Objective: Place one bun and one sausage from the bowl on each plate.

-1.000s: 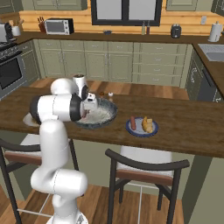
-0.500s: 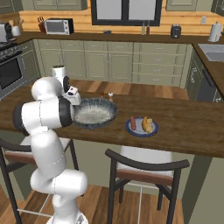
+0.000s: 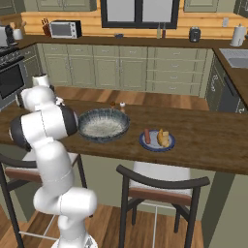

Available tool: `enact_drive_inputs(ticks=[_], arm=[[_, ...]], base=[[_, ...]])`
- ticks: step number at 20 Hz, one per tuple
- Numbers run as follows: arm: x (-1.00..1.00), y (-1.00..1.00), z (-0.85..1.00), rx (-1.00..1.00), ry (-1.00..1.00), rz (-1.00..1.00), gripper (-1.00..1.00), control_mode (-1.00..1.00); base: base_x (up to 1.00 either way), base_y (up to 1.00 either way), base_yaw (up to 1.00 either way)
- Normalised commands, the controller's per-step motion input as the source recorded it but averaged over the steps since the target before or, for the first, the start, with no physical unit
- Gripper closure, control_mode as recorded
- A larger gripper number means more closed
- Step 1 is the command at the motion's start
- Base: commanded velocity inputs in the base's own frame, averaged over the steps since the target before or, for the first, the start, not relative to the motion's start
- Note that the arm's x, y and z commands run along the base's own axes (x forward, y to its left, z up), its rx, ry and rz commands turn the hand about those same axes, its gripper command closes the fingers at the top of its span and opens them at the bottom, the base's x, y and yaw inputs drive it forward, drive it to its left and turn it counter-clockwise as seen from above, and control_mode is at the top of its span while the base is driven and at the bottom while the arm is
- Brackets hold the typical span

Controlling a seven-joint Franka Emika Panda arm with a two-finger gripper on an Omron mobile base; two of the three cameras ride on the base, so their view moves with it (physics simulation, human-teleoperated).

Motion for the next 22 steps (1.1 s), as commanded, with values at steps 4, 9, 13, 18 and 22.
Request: enact_drive_inputs(ticks=[4,9,13,18,22], arm=[[0.12,1.0,0.01,0.0,0.04,0.0,1.0,-1.0],[0.4,0.92,-0.03,0.0,0.04,0.0,1.0,-1.0],[0.32,0.65,-0.26,0.0,0.05,0.0,1.0,-1.0],[0.16,0.23,-0.69,0.0,0.0,0.0,1.0,-1.0],[0.37,0.01,-0.37,0.0,0.0,0.0,1.0,-1.0]], base=[[0.0,0.0,0.0],[0.0,0.0,0.0],[0.0,0.0,0.0],[0.0,0.0,0.0],[0.0,0.0,0.0]])
